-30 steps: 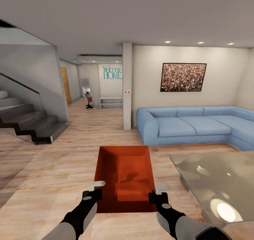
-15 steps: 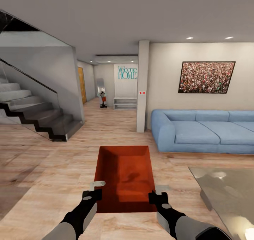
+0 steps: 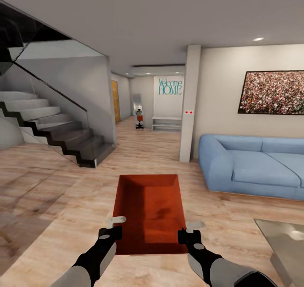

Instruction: Move the two storage containers from the living room to the garage. In the garage, place one container on the floor and stack the other container on top of it (either order is fine).

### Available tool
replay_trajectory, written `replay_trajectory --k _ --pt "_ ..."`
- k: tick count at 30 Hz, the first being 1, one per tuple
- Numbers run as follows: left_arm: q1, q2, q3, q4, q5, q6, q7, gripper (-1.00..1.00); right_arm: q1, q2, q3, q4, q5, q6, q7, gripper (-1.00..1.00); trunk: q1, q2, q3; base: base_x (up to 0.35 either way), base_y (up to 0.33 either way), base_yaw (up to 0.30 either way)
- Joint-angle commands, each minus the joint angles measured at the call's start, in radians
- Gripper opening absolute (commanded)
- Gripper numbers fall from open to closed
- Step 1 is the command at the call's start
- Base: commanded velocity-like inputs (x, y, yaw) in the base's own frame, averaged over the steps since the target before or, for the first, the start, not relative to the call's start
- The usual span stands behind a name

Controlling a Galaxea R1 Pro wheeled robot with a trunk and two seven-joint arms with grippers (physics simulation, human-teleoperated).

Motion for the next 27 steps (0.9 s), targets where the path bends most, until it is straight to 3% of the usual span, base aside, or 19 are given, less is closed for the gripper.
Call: replay_trajectory --k 1,27 --pt "-0.001 0.046 0.016 -0.002 0.005 0.006 0.014 -1.00 0.000 0.000 -0.020 -0.002 0.012 0.001 0.002 -1.00 0.001 -0.001 -0.002 0.322 0.000 0.036" --pt "-0.001 0.046 0.016 -0.002 0.005 0.006 0.014 -1.00 0.000 0.001 -0.018 -0.002 0.021 0.003 0.001 -1.00 0.001 -0.001 -0.002 0.322 0.000 0.002"
